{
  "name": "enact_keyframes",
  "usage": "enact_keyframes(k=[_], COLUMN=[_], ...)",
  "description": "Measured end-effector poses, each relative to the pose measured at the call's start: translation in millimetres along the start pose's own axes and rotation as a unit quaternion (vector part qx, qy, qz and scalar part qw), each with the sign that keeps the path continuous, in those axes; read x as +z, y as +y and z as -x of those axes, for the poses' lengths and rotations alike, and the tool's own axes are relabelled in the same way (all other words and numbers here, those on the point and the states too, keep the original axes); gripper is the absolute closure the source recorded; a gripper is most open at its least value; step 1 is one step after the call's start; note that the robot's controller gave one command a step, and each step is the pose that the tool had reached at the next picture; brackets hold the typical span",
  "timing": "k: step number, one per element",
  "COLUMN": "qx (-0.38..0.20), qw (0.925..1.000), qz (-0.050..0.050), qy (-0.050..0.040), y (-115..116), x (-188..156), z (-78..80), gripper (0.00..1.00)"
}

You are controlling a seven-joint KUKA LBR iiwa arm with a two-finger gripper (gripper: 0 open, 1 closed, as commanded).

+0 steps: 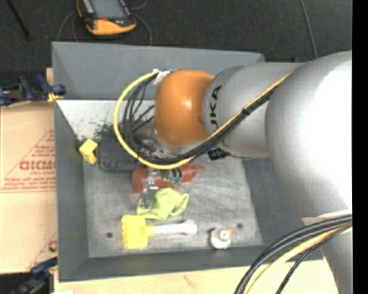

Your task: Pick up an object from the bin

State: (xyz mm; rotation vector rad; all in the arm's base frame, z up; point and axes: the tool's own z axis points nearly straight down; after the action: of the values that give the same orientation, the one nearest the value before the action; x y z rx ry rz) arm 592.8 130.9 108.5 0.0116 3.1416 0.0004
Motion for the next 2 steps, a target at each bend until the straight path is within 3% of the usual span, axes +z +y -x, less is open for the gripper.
enact_keyframes(k=[1,2], qx=[-0.016,-0.016], qw=[0.9997,0.9997], qz=[-0.002,-0.002], qy=[0.0177,0.0176], y=[-15.2,-15.2], x=[8.6,8.7], z=[54.4,54.5], gripper=[1.00,1.00])
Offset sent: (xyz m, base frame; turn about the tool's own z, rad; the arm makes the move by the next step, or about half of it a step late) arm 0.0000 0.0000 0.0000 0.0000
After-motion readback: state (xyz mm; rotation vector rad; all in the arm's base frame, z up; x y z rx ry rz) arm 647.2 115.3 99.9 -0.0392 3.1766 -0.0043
